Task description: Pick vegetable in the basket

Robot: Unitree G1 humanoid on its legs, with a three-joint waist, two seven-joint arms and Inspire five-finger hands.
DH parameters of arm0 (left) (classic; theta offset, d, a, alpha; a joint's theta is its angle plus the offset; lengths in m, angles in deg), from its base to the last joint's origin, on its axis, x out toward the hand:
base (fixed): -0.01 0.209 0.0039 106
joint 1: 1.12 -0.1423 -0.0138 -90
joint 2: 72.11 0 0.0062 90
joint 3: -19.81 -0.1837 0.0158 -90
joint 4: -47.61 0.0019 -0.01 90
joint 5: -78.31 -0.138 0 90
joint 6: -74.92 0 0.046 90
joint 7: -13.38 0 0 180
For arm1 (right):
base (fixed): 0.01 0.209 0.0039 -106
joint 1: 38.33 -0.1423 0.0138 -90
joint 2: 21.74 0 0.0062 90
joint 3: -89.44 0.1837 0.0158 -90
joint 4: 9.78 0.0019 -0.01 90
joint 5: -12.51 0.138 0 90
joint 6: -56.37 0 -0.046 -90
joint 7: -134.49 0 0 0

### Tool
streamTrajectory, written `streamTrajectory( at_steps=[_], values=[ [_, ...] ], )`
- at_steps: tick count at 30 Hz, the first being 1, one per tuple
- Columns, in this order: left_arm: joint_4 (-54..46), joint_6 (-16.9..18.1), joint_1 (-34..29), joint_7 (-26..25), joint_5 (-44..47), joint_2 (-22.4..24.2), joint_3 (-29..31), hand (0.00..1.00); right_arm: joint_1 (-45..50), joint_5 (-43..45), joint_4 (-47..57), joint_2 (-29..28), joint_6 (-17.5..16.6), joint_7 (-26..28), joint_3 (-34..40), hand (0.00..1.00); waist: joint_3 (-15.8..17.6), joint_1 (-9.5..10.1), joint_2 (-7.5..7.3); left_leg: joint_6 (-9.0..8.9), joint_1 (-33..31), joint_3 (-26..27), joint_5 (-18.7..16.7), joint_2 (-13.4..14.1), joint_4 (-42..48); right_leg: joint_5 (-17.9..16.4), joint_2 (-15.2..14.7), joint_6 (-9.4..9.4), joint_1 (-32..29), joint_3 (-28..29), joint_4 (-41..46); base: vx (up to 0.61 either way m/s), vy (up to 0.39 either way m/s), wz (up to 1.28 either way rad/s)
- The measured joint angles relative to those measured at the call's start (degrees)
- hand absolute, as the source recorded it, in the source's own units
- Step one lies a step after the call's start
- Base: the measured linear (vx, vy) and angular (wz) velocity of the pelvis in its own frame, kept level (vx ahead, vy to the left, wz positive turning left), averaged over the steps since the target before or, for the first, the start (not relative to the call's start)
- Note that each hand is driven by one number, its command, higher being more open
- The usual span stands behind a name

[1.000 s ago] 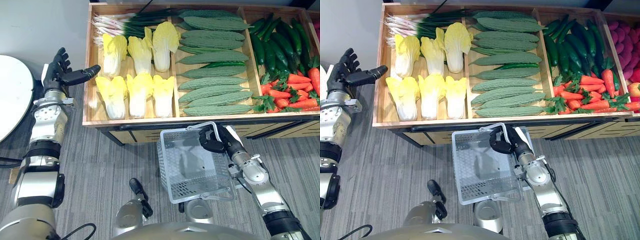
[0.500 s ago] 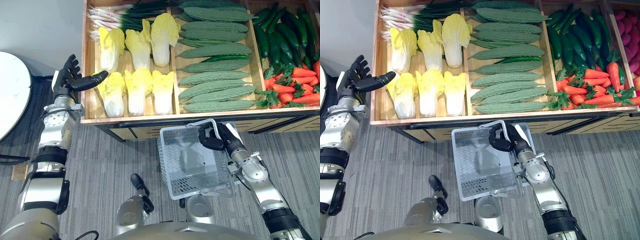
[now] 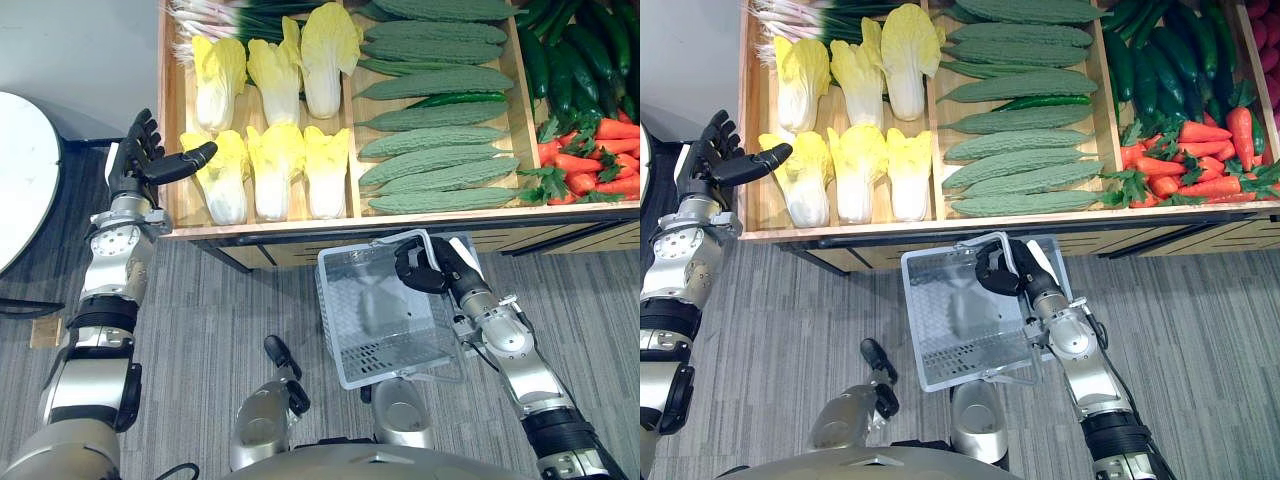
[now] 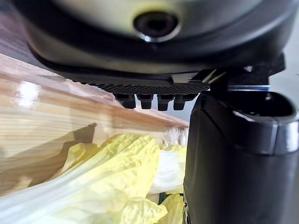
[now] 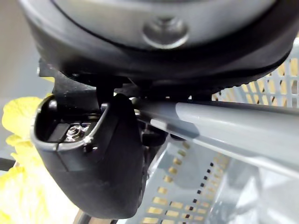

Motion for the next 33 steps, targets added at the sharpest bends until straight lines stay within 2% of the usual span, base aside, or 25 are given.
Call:
streamTrajectory(
  at_steps=[15,20,23,33],
  values=[
    [-0.11,0.75,0.60,-0.34,-0.29,-0.01,0.72,1.00,-0.25,-0.02,-0.04,-0.99,-0.20,-0.19,-0.21,0.00,0.84,0.13,0.02,-0.02,-0.38,0.82,0.01,-0.02,0.00,0.00,0.06,-0.03,-0.97,1.09,0.17,0.02,-0.017,-0.02],
    [-0.11,0.58,2.94,-0.98,-0.27,-0.01,-0.24,1.00,0.13,-0.11,-0.08,-1.38,-0.17,-0.13,-1.24,0.00,1.54,0.12,-0.37,0.04,-0.46,0.78,0.07,-0.02,0.02,0.04,0.06,0.01,-0.99,1.06,0.19,0.03,-0.018,0.01],
    [-0.11,0.55,4.09,-1.23,-0.20,-0.01,-0.55,1.00,0.11,-0.10,-0.06,-3.29,-0.17,-0.20,-1.21,0.00,1.69,-0.10,-0.65,0.05,-0.47,0.78,0.06,-0.04,0.04,0.21,0.05,0.20,-0.99,1.06,0.22,0.04,-0.020,0.00],
    [-0.22,0.54,5.24,-0.54,-0.19,0.87,-1.96,1.00,0.14,-0.10,0.03,-4.41,-0.18,-0.15,-0.68,0.00,1.80,-0.84,-0.87,0.45,-0.45,0.49,0.32,-0.06,0.09,0.14,0.07,0.10,-0.82,0.84,0.15,0.00,-0.002,0.01]
  ],
)
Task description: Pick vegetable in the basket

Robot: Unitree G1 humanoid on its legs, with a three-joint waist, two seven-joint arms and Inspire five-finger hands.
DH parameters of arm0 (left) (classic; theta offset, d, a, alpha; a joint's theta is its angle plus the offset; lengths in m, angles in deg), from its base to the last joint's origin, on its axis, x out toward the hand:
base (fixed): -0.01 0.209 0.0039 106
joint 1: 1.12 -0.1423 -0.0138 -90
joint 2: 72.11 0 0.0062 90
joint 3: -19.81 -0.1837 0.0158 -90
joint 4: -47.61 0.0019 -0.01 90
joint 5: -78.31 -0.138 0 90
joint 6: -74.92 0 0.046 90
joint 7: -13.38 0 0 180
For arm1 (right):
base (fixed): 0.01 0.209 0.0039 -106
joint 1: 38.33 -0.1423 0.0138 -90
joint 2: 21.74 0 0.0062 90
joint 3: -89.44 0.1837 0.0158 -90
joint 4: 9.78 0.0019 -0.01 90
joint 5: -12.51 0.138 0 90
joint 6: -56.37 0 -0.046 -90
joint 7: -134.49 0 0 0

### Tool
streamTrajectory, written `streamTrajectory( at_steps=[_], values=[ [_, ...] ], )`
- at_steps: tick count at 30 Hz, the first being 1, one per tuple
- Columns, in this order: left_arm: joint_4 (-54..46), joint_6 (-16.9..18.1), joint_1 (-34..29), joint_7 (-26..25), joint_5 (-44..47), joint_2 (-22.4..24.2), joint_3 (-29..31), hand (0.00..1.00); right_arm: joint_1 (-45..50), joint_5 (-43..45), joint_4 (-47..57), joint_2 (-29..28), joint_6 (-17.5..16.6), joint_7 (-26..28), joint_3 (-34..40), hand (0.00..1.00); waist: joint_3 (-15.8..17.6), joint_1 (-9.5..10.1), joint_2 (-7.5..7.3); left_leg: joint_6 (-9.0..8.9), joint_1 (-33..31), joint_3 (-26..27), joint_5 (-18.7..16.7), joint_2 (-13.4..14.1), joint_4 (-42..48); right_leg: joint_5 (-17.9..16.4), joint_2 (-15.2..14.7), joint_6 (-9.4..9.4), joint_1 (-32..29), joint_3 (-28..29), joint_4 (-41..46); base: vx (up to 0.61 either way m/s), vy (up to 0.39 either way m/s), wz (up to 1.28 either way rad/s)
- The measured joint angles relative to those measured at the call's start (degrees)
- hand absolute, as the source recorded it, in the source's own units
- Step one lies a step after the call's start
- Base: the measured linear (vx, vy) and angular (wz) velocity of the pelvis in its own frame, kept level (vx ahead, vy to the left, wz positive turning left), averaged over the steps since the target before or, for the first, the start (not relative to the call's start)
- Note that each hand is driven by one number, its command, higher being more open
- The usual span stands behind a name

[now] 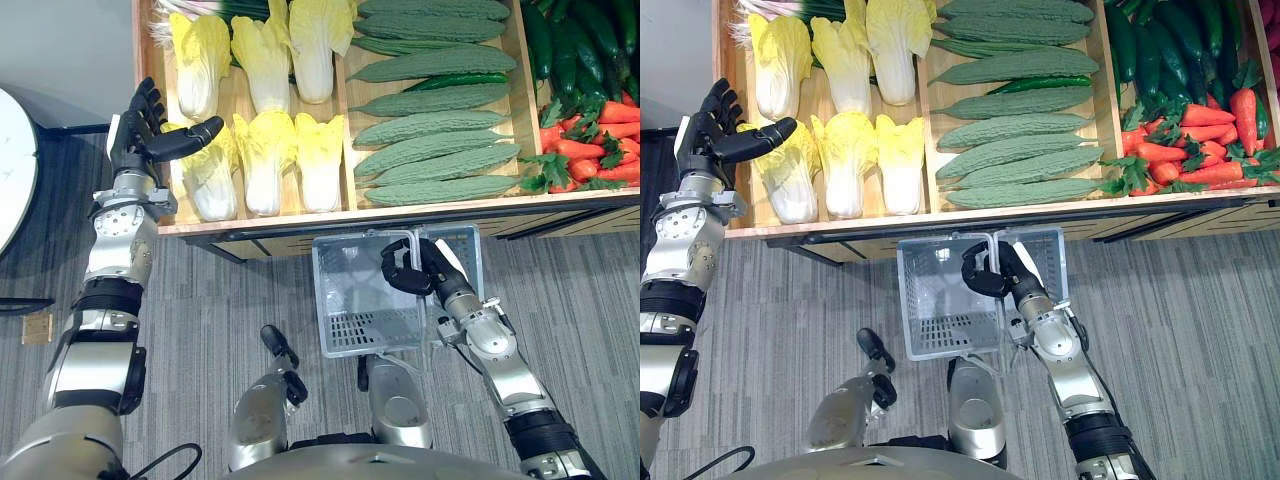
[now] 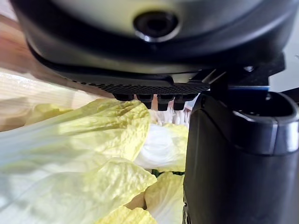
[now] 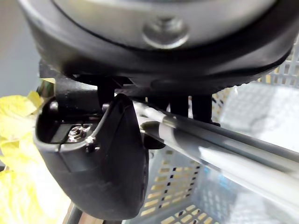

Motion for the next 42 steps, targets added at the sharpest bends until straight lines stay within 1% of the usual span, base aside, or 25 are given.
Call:
streamTrajectory(
  at_steps=[3,9,12,14,17,23,25,29,34,38,42],
  values=[
    [-0.02,-0.01,0.05,0.33,-0.01,0.99,-0.21,1.00,0.03,0.00,0.00,0.00,0.00,0.00,0.01,0.00,0.00,-0.01,0.00,-0.01,0.02,-0.28,0.00,0.00,-0.01,-0.10,-0.04,-0.12,0.11,-0.37,0.19,0.00,0.000,0.05],
    [-0.14,-0.01,-0.03,0.64,-0.04,1.31,-1.51,1.00,0.04,0.00,-0.02,0.00,0.00,0.00,0.01,0.00,0.00,0.03,0.00,-0.14,0.23,-0.46,-0.10,0.01,-0.03,-0.33,-0.09,-0.32,0.11,-0.51,0.88,0.00,0.000,0.01],
    [-1.67,-0.01,-1.52,0.59,-0.02,1.58,-1.42,1.00,0.16,-0.01,-0.04,0.00,0.00,-0.01,0.01,0.00,0.00,-0.04,0.00,-0.27,0.36,-0.45,-0.18,0.02,-0.04,-0.36,-0.10,-0.34,0.13,-0.50,1.10,0.00,0.000,0.00],
    [-3.62,0.04,-4.35,0.60,0.52,3.56,-0.96,1.00,0.39,-0.06,-0.10,-0.01,0.01,-0.01,-0.02,0.00,0.01,0.08,0.02,-0.27,0.55,-0.54,-0.18,0.00,-0.05,-0.72,-0.17,-0.39,0.11,-0.54,1.71,0.03,-0.024,0.03],
    [-3.79,-0.01,-7.19,0.33,1.00,5.41,-0.40,1.00,0.41,-0.12,-0.25,-0.01,0.01,-0.03,-0.04,0.00,0.01,0.35,0.03,-0.28,0.61,-0.51,-0.17,0.01,-0.04,-0.76,-0.17,-0.39,0.10,-0.53,1.74,0.03,-0.027,0.00],
    [-3.78,-0.19,-9.20,0.43,0.32,5.42,0.76,1.00,0.22,-1.37,-0.95,-0.04,0.04,-0.03,-0.04,0.00,0.02,0.83,0.04,-0.29,1.20,-0.37,-0.19,-0.02,-0.04,-0.76,-0.19,-0.40,0.59,-0.47,1.71,0.04,-0.022,-0.01],
    [-3.78,-0.79,-10.11,0.49,0.14,5.41,0.78,1.00,0.19,-2.16,-1.11,-0.03,0.11,-0.04,-0.02,0.00,0.03,0.82,0.07,-0.46,1.48,-0.36,-0.32,-0.01,-0.04,-0.81,-0.18,-0.42,0.89,-0.47,1.67,0.02,-0.011,-0.01],
    [-3.76,-1.31,-10.30,0.74,-0.06,5.41,1.26,1.00,0.08,-2.30,-1.28,-0.03,0.12,-0.05,0.00,0.00,0.15,0.90,0.27,-0.46,1.48,-0.33,-0.31,0.00,-0.05,-0.81,-0.18,-0.42,0.87,-0.48,1.67,0.01,-0.007,0.00],
    [-2.85,-1.24,-10.61,1.19,-0.58,5.42,2.07,1.00,-0.02,-2.34,-1.38,-0.03,0.12,-0.07,0.01,0.00,0.40,0.86,0.87,-0.44,1.55,-0.17,-0.29,0.08,-0.04,-0.80,-0.11,-0.41,0.82,-0.35,1.67,0.02,-0.014,-0.01],
    [1.22,-1.58,-8.01,2.71,-7.01,4.72,3.04,1.00,-0.42,-2.35,-2.08,-0.03,0.17,-0.05,0.09,0.00,0.38,1.02,0.94,-0.45,1.71,0.24,-0.29,0.15,-0.04,-0.79,0.02,-0.39,0.70,0.14,1.74,0.03,-0.023,-0.04],
    [4.08,-3.70,-4.87,3.95,-11.79,2.98,3.20,1.00,-0.79,-2.34,-2.08,-0.17,0.32,0.04,0.02,0.00,0.38,1.08,0.99,-0.52,1.56,0.53,-0.26,0.14,-0.07,-0.81,0.02,-0.41,0.28,0.44,1.82,0.01,-0.017,-0.04]
  ],
)
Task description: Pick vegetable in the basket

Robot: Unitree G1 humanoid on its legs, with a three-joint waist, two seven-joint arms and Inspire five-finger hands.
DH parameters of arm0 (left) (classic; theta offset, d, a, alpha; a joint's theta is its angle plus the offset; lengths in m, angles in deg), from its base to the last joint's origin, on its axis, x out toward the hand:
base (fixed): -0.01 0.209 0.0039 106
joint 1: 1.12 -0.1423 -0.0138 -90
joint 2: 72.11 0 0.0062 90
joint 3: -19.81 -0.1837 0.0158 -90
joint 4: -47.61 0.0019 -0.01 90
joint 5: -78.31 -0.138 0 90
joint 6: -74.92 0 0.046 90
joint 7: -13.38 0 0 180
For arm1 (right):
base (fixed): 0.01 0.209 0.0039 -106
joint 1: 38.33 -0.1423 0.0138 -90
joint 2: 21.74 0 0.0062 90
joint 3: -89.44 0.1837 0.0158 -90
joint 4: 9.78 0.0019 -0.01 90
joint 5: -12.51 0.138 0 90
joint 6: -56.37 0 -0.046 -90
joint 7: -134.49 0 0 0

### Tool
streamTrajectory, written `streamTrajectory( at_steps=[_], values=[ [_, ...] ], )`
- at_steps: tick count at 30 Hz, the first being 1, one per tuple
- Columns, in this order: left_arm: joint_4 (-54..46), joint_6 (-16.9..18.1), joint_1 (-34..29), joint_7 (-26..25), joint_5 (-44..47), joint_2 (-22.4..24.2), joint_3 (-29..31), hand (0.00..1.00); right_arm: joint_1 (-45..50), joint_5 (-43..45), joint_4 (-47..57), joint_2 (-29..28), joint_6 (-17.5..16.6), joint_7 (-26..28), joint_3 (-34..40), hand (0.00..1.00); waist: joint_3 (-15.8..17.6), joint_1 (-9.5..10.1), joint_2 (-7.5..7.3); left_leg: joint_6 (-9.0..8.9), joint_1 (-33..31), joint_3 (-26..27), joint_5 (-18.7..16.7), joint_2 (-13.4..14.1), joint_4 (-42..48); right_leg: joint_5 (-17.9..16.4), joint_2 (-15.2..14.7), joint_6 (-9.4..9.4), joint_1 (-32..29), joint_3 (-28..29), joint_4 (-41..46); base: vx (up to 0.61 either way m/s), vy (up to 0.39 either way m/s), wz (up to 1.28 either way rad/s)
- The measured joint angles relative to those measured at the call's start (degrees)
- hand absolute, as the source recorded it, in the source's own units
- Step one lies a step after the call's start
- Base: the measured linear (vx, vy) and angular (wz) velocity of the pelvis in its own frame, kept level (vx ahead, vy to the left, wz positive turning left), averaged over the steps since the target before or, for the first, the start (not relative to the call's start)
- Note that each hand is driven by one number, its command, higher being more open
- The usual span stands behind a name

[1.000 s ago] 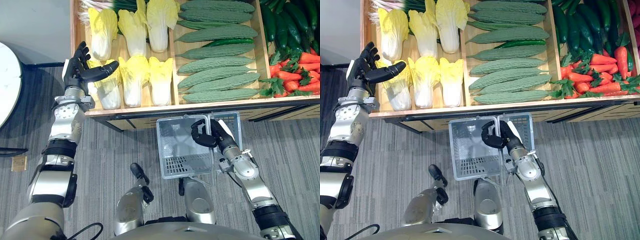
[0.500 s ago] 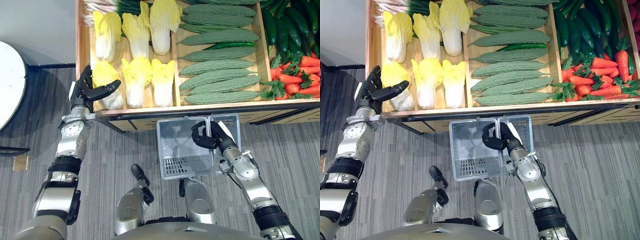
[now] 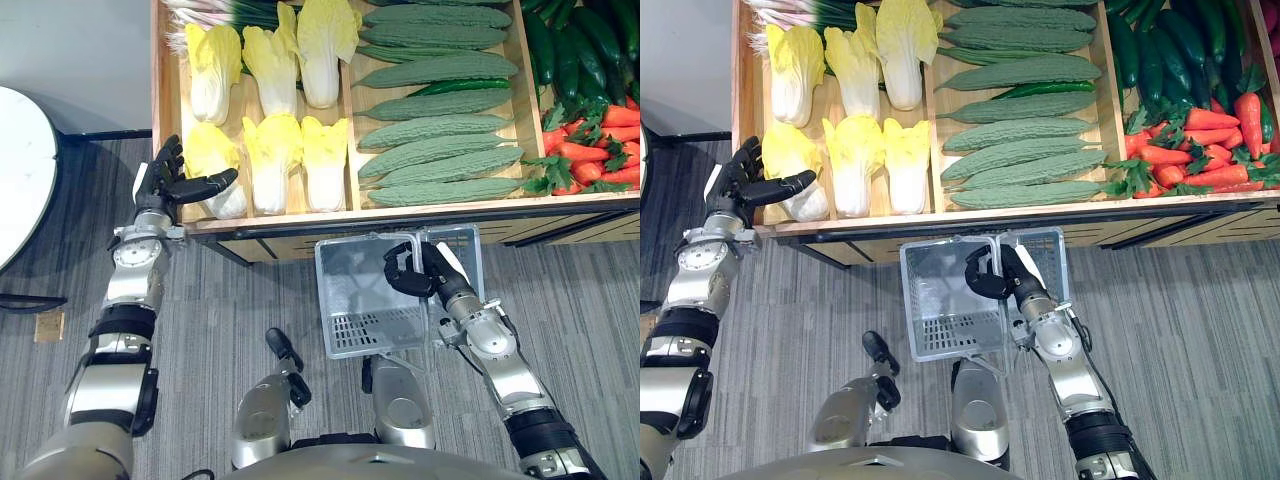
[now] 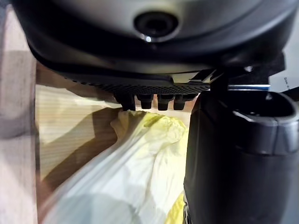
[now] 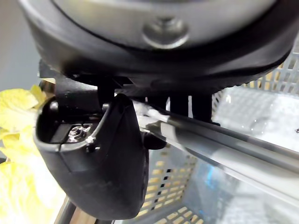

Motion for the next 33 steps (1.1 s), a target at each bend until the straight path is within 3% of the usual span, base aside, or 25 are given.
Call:
streamTrajectory(
  at_steps=[1,12,16,28,33],
  values=[
    [1.05,-0.65,1.23,0.31,-1.54,-0.61,0.02,0.00,-0.13,0.01,0.00,-0.11,0.02,0.06,0.00,0.00,0.00,-0.02,0.00,-0.06,-0.22,0.03,0.04,0.00,-0.02,-0.07,0.00,-0.10,-0.25,0.05,0.04,0.00,0.000,0.00],
    [7.50,-3.37,9.66,1.85,-6.37,-1.69,-1.41,0.00,-1.37,0.12,0.12,-2.43,0.87,1.27,-0.11,0.00,0.06,-0.18,-0.13,-0.22,-1.97,-0.10,0.75,0.11,-0.09,-0.20,0.00,-0.29,-2.49,0.09,1.37,0.00,0.000,0.00],
    [8.94,-4.00,11.61,1.05,-6.60,-1.98,-2.14,0.00,-1.53,0.16,0.27,-2.55,0.94,1.26,-0.11,0.00,0.60,-0.31,-1.15,-0.14,-2.02,-0.03,0.90,0.25,0.01,-0.13,0.11,-0.19,-2.90,0.14,1.98,0.02,-0.019,-0.01],
    [8.89,-4.10,11.43,0.98,-5.63,-1.66,-3.12,0.00,-1.67,0.10,0.25,-2.59,1.49,1.21,-0.17,0.00,0.60,-0.24,-1.15,-0.14,-1.49,0.01,0.93,0.28,0.00,-0.16,0.13,-0.18,-2.37,0.13,1.90,0.04,-0.034,0.00],
    [7.40,-5.23,11.21,1.07,-0.63,-1.67,-3.17,0.00,-1.45,0.06,0.24,-2.32,2.27,1.30,1.98,0.00,0.57,-0.21,-1.19,-0.15,-1.32,-0.50,0.92,0.29,-0.05,-0.17,0.07,-0.17,-1.76,-0.42,1.60,0.04,-0.030,0.05]
  ],
)
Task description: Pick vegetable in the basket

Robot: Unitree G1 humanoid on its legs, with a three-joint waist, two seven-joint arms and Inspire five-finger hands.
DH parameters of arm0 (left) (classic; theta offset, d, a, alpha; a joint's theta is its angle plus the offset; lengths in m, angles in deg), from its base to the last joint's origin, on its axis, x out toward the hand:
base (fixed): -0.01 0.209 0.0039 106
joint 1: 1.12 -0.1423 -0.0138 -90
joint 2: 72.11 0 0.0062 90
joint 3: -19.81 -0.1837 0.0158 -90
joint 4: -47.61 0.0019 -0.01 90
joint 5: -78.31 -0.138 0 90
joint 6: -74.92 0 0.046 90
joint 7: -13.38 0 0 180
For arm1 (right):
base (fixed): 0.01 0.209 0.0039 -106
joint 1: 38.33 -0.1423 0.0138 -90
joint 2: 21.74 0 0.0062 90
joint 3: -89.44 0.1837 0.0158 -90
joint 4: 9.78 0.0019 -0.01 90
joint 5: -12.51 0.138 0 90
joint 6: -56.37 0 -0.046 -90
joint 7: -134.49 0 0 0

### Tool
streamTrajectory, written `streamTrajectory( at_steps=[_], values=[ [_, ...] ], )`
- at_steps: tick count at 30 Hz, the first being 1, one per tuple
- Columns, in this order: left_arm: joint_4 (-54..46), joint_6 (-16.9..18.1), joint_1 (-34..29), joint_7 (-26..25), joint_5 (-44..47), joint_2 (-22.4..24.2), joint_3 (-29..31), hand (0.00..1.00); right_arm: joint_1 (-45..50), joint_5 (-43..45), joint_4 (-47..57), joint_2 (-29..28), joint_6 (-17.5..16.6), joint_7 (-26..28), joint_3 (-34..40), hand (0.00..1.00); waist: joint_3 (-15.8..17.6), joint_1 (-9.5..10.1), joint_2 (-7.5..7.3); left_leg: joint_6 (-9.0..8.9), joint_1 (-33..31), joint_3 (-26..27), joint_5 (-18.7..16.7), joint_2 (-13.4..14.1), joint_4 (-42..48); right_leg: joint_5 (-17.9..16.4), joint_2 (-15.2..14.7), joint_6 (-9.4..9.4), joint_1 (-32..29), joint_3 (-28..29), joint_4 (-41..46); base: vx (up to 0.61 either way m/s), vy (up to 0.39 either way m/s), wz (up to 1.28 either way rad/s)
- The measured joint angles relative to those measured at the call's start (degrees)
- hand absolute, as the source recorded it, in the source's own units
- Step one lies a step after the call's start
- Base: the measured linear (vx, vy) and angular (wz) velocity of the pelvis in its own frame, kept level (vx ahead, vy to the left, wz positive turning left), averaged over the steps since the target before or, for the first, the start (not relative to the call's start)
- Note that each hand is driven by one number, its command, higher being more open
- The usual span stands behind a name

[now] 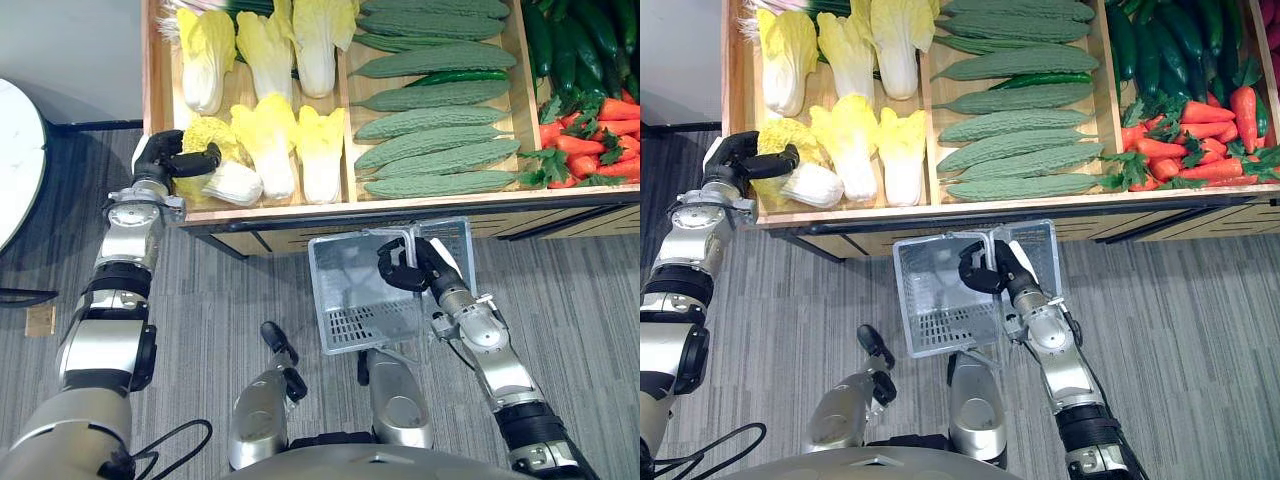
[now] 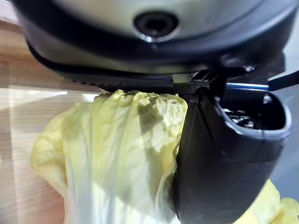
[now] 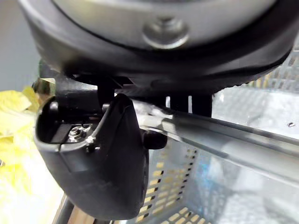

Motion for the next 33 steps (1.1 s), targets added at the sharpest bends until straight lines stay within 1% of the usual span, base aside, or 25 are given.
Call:
streamTrajectory(
  at_steps=[2,6,12,13,14,16,17,19,21,22,23,25,28,32,33],
  values=[
    [-0.11,-0.19,-0.37,0.23,1.59,0.00,-0.05,0.00,0.19,-0.01,0.00,0.46,0.15,0.15,0.99,0.00,-0.07,-0.22,-0.13,0.00,0.20,-0.42,0.00,0.03,0.02,0.08,-0.01,0.09,0.80,-0.57,-0.62,0.05,-0.024,0.11],
    [-0.40,-1.87,-0.45,0.55,3.95,-0.45,-0.08,0.00,2.65,-0.02,0.00,3.16,0.16,1.46,5.22,0.00,-0.60,-0.33,-1.09,-0.30,1.61,-0.86,-0.30,0.31,0.04,0.16,0.26,0.17,3.09,-1.35,-1.85,0.06,-0.024,0.06],
    [-5.69,-2.29,-0.44,0.15,6.86,-5.54,-0.07,0.00,5.63,0.10,0.13,5.85,0.13,3.96,11.87,0.00,-2.23,-1.89,-3.15,-0.19,2.96,-1.96,-0.26,0.57,0.05,0.17,0.61,0.14,6.05,-2.73,-3.87,0.08,-0.022,0.07],
    [-7.24,-2.18,-0.43,-0.04,8.36,-6.10,-0.07,0.00,6.74,0.22,0.32,7.07,-0.01,4.73,12.90,0.00,-2.67,-2.13,-3.45,-0.23,3.58,-2.03,-0.50,0.56,0.05,0.16,0.65,0.13,6.87,-2.80,-4.23,0.09,0.003,0.12],
    [-8.31,-2.08,-0.44,0.01,9.17,-6.45,-0.10,0.00,8.28,0.52,0.34,8.72,-0.01,5.80,13.71,0.00,-4.29,-2.33,-3.63,-0.46,3.69,-2.25,-0.79,0.55,0.03,0.17,0.70,0.14,7.55,-2.96,-4.99,0.09,0.005,0.06],
    [-8.94,-2.07,-0.45,0.06,10.44,-7.17,-0.23,0.00,9.36,1.32,0.35,9.73,-0.02,6.60,13.94,0.00,-5.46,-2.59,-3.83,-0.72,3.88,-2.35,-0.98,0.60,0.01,0.17,0.79,0.14,8.04,-3.03,-5.53,0.07,0.000,0.04],
    [-9.29,-1.98,-0.44,0.08,10.69,-7.96,-0.32,0.00,10.20,1.34,0.39,10.22,-0.12,7.47,14.43,0.00,-6.74,-3.07,-3.98,-0.93,4.40,-2.41,-1.18,0.73,-0.08,0.17,0.93,0.14,8.80,-3.15,-6.03,0.05,-0.003,0.01],
    [-9.44,-1.93,-0.45,0.14,10.74,-8.30,-1.13,0.00,11.49,1.34,0.48,11.48,-0.33,7.88,14.51,0.00,-8.48,-3.29,-3.80,-1.04,4.77,-2.41,-1.40,0.77,-0.14,0.17,1.03,0.15,9.58,-3.25,-6.86,0.07,-0.003,-0.01],
    [-10.63,-1.93,-0.77,1.05,10.75,-9.95,-3.38,0.00,12.27,1.32,0.52,12.67,-0.37,8.80,14.52,0.00,-9.42,-3.31,-3.65,-1.37,5.52,-2.30,-1.80,0.89,-0.15,0.16,1.16,0.15,10.47,-3.19,-7.30,0.05,0.004,-0.04],
    [-12.34,-1.92,-1.15,2.36,10.74,-10.93,-4.79,0.00,13.43,1.32,0.55,13.93,-0.51,9.67,14.51,0.00,-10.80,-3.37,-3.32,-1.49,5.43,-2.11,-1.94,0.93,-0.16,0.18,1.24,0.17,10.48,-3.11,-7.75,0.03,0.002,-0.03],
    [-12.76,-1.92,-1.29,2.54,10.72,-11.13,-5.10,0.00,13.64,1.31,0.55,14.13,-0.52,9.88,14.51,0.00,-11.06,-3.37,-3.28,-1.60,5.44,-2.11,-2.03,0.94,-0.16,0.17,1.25,0.17,10.48,-3.10,-7.76,0.04,0.002,-0.05],
    [-14.88,-1.80,-1.96,4.50,10.53,-12.43,-6.95,0.00,14.65,1.28,0.55,14.82,-0.59,10.98,14.50,0.00,-12.98,-3.57,-2.75,-1.63,5.51,-1.93,-2.06,1.04,-0.16,0.17,1.39,0.16,10.50,-2.84,-7.93,0.04,0.001,-0.04],
    [-17.24,-1.79,-2.04,6.21,10.31,-12.45,-9.26,0.00,15.88,1.22,0.55,15.36,-1.34,12.22,14.48,0.00,-14.70,-3.76,-2.20,-1.64,5.96,-1.94,-2.07,1.19,-0.16,0.17,1.55,0.16,10.96,-2.85,-7.97,0.02,-0.001,-0.01],
    [-21.33,-1.52,-2.05,7.31,10.28,-12.45,-13.06,0.00,15.87,1.18,0.68,15.36,-1.61,12.69,14.30,0.00,-16.41,-4.63,-1.89,-1.85,6.42,-1.96,-2.21,1.34,-0.20,0.17,1.69,0.15,11.56,-2.80,-8.32,0.00,0.000,0.00],
    [-22.82,-1.08,-2.05,7.48,10.28,-12.44,-14.81,0.00,15.88,1.18,0.91,15.35,-1.64,12.71,14.29,0.00,-16.92,-4.98,-1.68,-1.91,6.43,-1.94,-2.25,1.35,-0.20,0.17,1.70,0.15,11.57,-2.76,-8.36,0.00,0.000,0.00]
  ],
)
